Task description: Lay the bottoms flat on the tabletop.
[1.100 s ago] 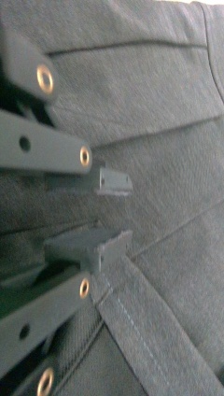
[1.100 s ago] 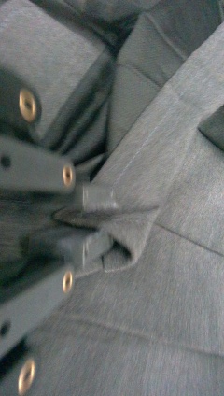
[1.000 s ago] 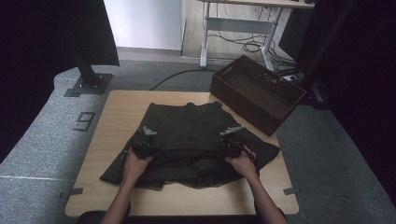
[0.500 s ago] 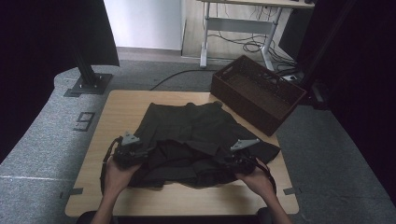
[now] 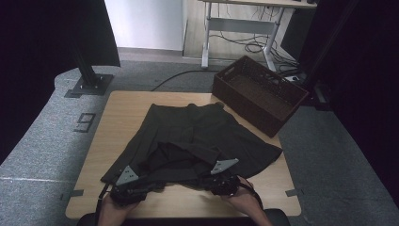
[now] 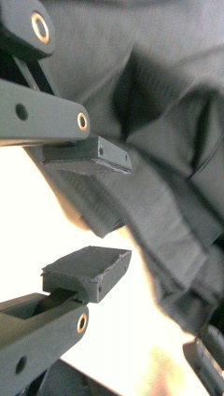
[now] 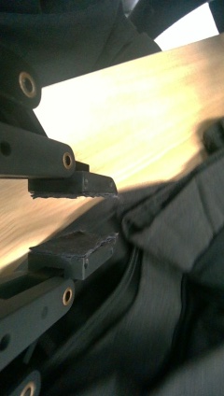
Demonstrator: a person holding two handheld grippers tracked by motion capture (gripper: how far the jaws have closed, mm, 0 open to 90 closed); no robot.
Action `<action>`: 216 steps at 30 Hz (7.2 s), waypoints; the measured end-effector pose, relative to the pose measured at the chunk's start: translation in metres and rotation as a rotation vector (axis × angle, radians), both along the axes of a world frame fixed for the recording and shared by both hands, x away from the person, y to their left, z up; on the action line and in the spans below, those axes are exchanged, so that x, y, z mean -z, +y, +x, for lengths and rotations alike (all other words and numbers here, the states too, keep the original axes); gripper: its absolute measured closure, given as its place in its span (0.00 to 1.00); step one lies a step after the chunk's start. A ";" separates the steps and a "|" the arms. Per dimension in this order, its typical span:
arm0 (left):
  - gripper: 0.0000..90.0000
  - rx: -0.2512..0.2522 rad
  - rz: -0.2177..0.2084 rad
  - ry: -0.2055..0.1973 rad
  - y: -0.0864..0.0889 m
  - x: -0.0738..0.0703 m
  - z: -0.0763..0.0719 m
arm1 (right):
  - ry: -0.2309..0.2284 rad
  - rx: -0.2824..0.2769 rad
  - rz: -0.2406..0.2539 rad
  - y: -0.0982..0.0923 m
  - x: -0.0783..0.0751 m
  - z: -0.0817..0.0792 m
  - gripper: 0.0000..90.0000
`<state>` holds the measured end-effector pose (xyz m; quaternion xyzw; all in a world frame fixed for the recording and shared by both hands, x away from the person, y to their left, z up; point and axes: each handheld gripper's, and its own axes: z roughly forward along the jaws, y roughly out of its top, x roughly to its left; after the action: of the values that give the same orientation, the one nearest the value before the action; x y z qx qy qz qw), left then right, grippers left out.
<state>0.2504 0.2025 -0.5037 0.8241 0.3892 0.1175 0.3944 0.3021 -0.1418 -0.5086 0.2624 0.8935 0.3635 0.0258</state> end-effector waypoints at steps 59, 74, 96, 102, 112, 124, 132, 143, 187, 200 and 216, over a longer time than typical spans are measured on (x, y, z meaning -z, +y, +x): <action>0.54 0.135 0.060 0.017 -0.037 -0.019 0.024 | -0.036 0.085 -0.044 -0.035 -0.027 0.002 0.75; 0.42 -0.112 0.074 0.035 0.002 -0.022 0.112 | -0.087 0.117 0.007 -0.012 -0.039 0.059 0.60; 0.93 -0.189 0.153 0.103 0.005 0.009 0.129 | -0.088 0.126 -0.170 0.000 0.010 0.068 0.98; 0.91 -0.176 0.149 0.045 0.006 -0.014 0.113 | -0.108 0.129 -0.078 -0.010 -0.022 0.056 0.98; 0.85 -0.126 0.072 0.041 0.010 -0.031 0.091 | -0.161 0.125 -0.003 -0.024 -0.063 0.042 0.98; 0.71 -0.104 0.101 0.029 0.001 -0.028 0.076 | -0.151 0.130 0.012 -0.041 -0.069 0.027 0.98; 0.93 -0.020 0.082 0.087 -0.010 -0.021 0.074 | -0.110 0.126 0.015 -0.047 -0.058 0.022 0.98; 0.90 0.205 0.027 0.136 -0.028 -0.025 0.014 | -0.055 0.116 0.026 -0.064 -0.045 -0.004 0.94; 0.42 0.054 0.105 0.046 -0.064 0.010 0.082 | -0.109 0.167 -0.134 0.009 0.019 0.040 0.45; 0.36 -0.136 0.210 0.073 0.027 0.024 0.114 | -0.139 0.419 -0.097 -0.052 0.033 0.032 0.35; 0.29 -0.086 0.209 0.075 -0.025 0.031 0.074 | -0.116 0.499 -0.085 -0.101 0.034 0.044 0.34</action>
<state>0.3248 0.1772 -0.5344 0.8470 0.4245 0.1434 0.2862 0.3465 -0.2432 -0.5425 0.4522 0.8126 0.3225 0.1767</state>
